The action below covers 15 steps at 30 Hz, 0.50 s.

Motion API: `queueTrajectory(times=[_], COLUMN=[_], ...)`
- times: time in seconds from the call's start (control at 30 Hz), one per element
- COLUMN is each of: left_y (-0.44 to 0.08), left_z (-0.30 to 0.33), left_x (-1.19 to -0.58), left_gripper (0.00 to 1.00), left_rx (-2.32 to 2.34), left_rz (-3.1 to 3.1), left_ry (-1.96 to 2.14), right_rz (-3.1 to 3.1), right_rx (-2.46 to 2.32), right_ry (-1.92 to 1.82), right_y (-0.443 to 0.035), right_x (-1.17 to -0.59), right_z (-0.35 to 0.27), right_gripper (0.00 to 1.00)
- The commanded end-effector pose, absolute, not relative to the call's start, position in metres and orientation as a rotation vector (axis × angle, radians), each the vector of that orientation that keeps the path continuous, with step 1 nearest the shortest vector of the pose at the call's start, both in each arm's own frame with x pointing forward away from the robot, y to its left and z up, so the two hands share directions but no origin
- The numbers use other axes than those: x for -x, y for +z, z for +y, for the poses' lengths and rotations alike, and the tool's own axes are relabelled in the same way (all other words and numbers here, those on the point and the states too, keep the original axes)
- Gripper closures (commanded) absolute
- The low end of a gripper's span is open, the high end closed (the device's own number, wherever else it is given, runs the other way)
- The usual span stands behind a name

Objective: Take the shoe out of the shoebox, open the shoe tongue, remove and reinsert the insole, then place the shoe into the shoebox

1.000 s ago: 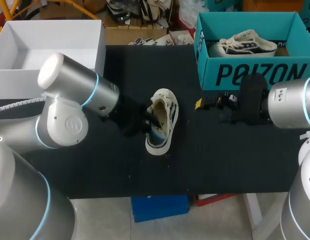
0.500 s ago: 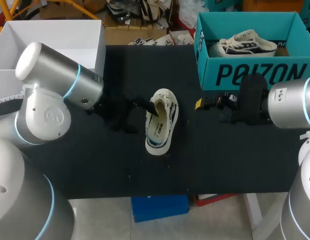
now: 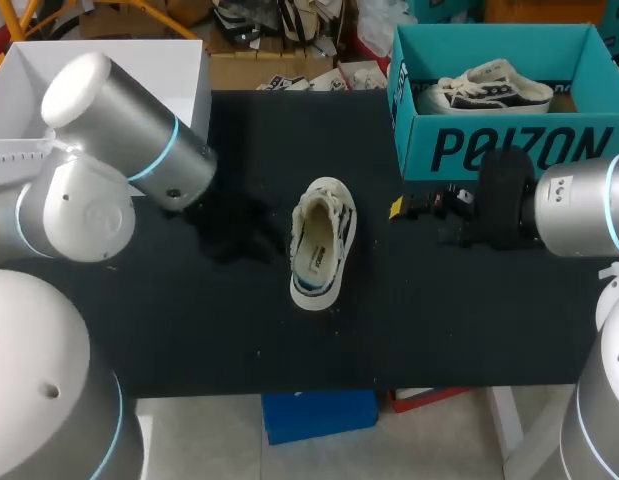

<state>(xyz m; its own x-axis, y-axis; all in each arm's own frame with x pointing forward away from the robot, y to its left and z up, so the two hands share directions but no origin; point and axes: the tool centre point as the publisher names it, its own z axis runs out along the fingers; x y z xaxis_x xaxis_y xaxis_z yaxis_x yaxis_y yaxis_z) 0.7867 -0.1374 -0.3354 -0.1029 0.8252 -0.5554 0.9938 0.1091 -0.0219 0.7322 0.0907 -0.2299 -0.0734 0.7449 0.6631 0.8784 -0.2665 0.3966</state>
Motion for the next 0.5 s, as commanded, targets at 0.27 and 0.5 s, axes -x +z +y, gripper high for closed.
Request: queueTrajectory(times=[0.27,0.5], left_y=[-0.365,-0.377], left_z=[-0.157,-0.168], left_x=[-0.795,-0.796], left_gripper=[1.0,1.0], left_rx=[-1.847,-1.878], left_rz=[2.063,2.065], left_ry=[-0.53,-0.547], right_rz=[-1.797,-1.797], right_rx=[2.025,2.025], right_ry=[-1.254,-1.254], right_y=[-0.23,-0.23], right_x=[-0.732,-0.732], right_z=[0.091,0.091], right_gripper=[0.0,0.0])
